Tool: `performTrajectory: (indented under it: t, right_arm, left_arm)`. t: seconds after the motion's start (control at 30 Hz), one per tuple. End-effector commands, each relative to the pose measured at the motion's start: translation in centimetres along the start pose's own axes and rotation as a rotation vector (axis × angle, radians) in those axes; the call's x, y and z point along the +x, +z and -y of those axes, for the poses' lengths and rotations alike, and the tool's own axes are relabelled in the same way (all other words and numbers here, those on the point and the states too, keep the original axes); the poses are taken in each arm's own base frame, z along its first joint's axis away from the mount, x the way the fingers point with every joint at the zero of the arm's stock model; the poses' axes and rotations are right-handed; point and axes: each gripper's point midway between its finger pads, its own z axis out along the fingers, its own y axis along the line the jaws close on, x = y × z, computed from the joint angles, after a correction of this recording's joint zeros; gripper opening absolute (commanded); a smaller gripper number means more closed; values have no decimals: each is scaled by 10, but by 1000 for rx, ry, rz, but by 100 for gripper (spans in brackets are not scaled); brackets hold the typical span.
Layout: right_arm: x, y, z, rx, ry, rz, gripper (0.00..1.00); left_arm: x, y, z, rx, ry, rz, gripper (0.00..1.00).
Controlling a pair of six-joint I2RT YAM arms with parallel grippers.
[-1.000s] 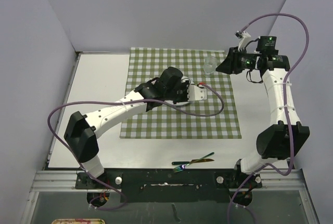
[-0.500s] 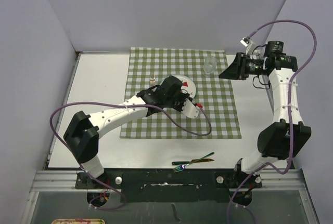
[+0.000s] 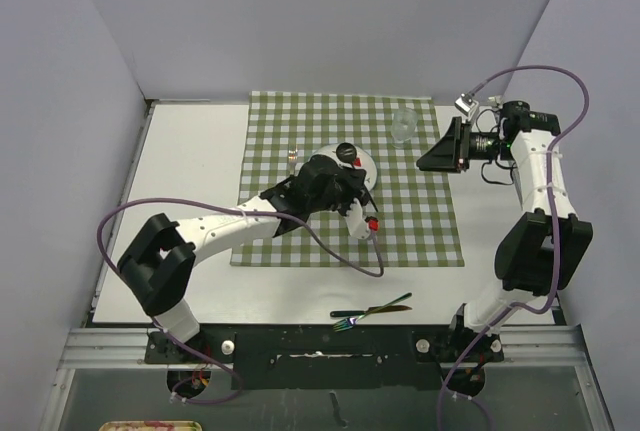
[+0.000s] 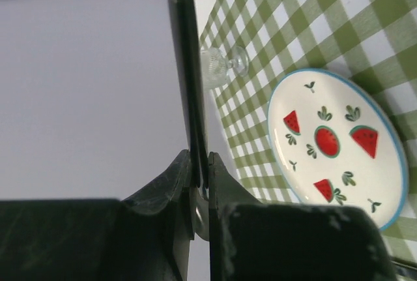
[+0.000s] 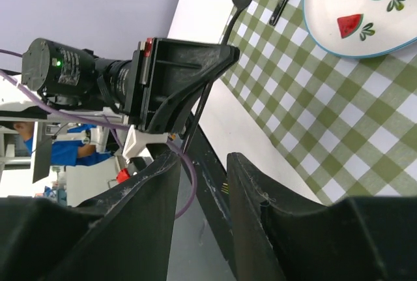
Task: Set the dinner table for one person
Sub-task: Place the spoon on the napkin.
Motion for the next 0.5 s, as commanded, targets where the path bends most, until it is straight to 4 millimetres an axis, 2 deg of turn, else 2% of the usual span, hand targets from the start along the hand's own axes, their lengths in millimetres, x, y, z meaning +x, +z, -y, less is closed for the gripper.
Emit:
performTrajectory:
  t: [0.0,0.13,0.27,0.37,0.47]
  right_arm:
    - [3,-2,-18,-94,23,25,36]
    - [6,0,-16,-106,56,17,35]
    - [11,1,-11,-108,80,1,34]
    - [14,3,-8,-114,94,-5,33]
    - [17,4,-4,-118,112,-15,32]
  left_arm:
    - [6,-9,-78,-248,151,25,0]
    - [13,2,-97,-340,261,44,0]
    - [16,18,-119,-391,274,39,0]
    - [9,28,-137,-459,306,46,0]
    - [0,34,-143,-463,268,61,0]
